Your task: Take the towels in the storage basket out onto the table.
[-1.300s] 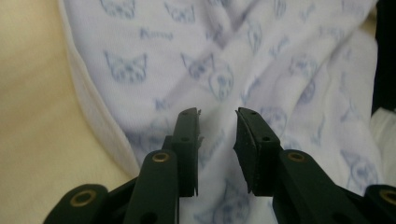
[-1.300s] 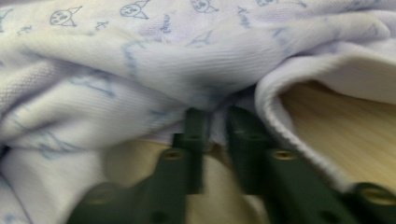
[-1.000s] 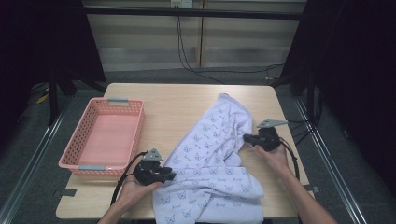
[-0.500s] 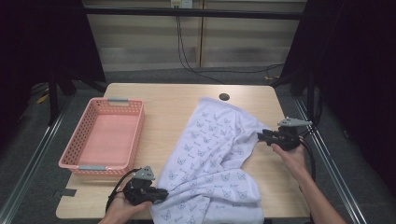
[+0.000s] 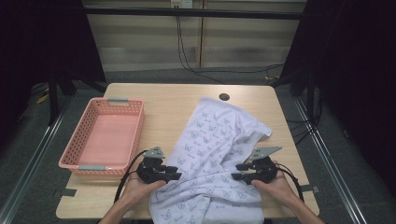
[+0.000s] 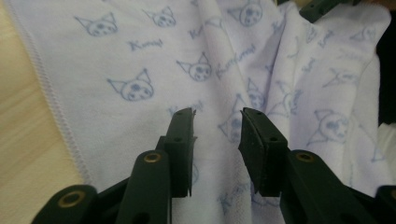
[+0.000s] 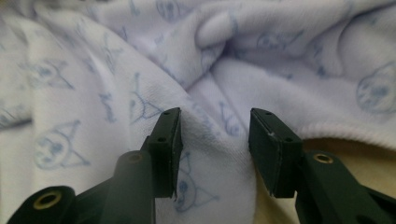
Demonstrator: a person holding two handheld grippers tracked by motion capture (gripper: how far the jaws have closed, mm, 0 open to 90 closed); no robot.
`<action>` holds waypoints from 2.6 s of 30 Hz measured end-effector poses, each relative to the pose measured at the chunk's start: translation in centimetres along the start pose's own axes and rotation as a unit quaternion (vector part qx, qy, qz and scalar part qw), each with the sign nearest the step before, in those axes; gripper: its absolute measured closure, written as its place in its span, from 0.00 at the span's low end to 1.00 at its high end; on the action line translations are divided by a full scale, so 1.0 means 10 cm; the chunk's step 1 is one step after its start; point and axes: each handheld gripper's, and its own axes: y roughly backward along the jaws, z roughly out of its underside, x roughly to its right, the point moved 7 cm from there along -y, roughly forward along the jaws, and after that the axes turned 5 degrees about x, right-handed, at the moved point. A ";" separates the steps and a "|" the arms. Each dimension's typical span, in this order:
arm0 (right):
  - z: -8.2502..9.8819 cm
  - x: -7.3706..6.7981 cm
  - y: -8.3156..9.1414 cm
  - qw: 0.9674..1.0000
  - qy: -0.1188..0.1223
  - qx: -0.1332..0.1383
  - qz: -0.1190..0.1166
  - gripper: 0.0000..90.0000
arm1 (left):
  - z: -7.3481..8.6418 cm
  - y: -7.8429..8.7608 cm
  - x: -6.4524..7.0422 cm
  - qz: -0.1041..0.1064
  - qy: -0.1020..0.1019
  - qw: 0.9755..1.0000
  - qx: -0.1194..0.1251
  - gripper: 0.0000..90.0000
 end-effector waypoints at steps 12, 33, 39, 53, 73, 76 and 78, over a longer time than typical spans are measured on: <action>0.30 -0.33 0.28 0.999 0.013 -0.042 -0.019 0.93 | 0.21 -0.04 0.32 0.017 -0.066 0.996 -0.053 0.97; 0.15 -0.27 0.14 1.000 0.005 -0.010 -0.015 0.59 | -0.04 -0.17 0.12 0.009 -0.028 0.999 -0.017 0.74; 0.25 -0.33 0.16 0.999 0.017 -0.033 -0.011 0.90 | 0.13 -0.10 0.23 0.000 -0.043 0.998 -0.038 0.87; 0.40 -0.64 0.48 0.998 0.008 -0.035 -0.043 0.80 | 0.42 0.17 0.63 0.041 -0.032 0.997 -0.060 0.80; -0.05 0.48 0.10 0.995 -0.028 0.004 0.096 0.67 | -0.17 -0.23 -0.28 -0.093 -0.057 0.994 -0.018 0.81; 0.00 0.49 0.06 0.995 -0.024 -0.004 0.101 0.66 | -0.10 -0.16 -0.23 -0.095 -0.063 0.993 -0.028 0.89; 0.01 0.47 0.07 0.995 -0.021 -0.004 0.095 0.68 | -0.04 -0.10 -0.19 -0.095 -0.061 0.993 -0.025 0.92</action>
